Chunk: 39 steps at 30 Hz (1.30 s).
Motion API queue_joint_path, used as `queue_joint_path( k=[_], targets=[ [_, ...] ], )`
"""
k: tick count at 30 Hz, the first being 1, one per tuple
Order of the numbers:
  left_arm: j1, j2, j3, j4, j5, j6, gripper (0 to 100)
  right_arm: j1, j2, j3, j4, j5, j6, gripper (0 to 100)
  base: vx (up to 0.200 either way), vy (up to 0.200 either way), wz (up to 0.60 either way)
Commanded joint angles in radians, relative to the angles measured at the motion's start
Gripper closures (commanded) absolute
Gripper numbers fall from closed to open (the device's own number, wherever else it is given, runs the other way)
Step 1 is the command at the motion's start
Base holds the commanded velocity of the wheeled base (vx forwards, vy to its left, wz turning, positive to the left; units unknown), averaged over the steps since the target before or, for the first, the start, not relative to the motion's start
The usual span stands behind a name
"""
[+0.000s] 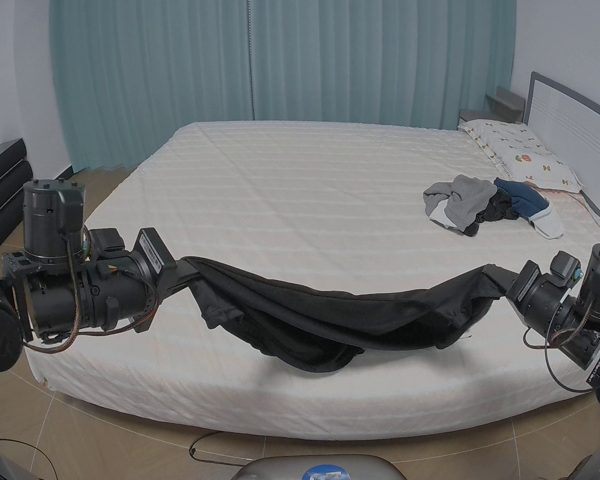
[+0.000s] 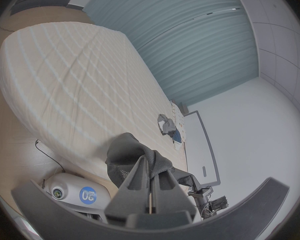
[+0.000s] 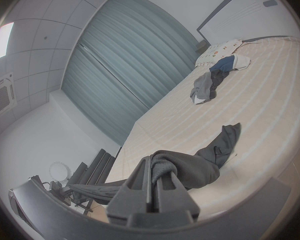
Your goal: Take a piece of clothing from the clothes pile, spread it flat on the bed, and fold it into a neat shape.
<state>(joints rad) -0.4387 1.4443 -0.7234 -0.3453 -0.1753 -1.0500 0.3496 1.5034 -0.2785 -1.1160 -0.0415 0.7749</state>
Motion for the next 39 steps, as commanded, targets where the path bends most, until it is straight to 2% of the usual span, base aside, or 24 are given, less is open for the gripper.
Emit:
queue_joint_path(
  k=[1,7,9,13,16,19,21,23,32,39],
  targets=[
    [-0.020,-0.168,-0.005,0.065,0.004,0.022,100,0.002,-0.223,-0.001,0.082,-0.005,-0.023,100,0.000,0.000,0.00],
    [-0.015,-0.251,-0.074,0.177,0.007,0.059,100,-0.004,-0.425,-0.149,0.303,-0.009,-0.097,100,0.000,0.000,0.00],
    [0.005,-0.263,-0.128,0.207,0.010,0.099,100,-0.031,-0.477,-0.286,0.413,-0.015,-0.100,100,0.000,0.000,0.00],
    [0.074,-0.254,-0.223,0.275,0.010,0.183,100,-0.070,-0.486,-0.481,0.582,-0.001,-0.100,100,0.000,0.000,0.00],
    [0.086,-0.220,-0.307,0.327,0.010,0.191,100,-0.081,-0.445,-0.642,0.659,0.005,-0.098,100,0.000,0.000,0.00],
    [0.097,-0.180,-0.373,0.347,0.011,0.194,100,-0.106,-0.379,-0.769,0.679,0.003,-0.100,100,0.000,0.000,0.00],
    [0.137,-0.125,-0.458,0.381,0.010,0.196,100,-0.165,-0.287,-0.892,0.693,0.018,-0.100,100,0.000,0.000,0.00],
    [0.147,-0.082,-0.508,0.414,0.010,0.194,100,-0.184,-0.232,-0.936,0.708,0.034,-0.098,100,0.000,0.000,0.00],
    [0.164,0.134,-0.640,0.453,0.017,0.185,100,-0.216,0.052,-1.059,0.714,0.037,-0.097,100,0.022,0.000,0.00],
    [0.187,0.283,-0.737,0.442,-0.001,0.088,100,-0.224,0.202,-1.102,0.657,0.038,-0.089,100,0.200,0.000,0.00]
  ],
)
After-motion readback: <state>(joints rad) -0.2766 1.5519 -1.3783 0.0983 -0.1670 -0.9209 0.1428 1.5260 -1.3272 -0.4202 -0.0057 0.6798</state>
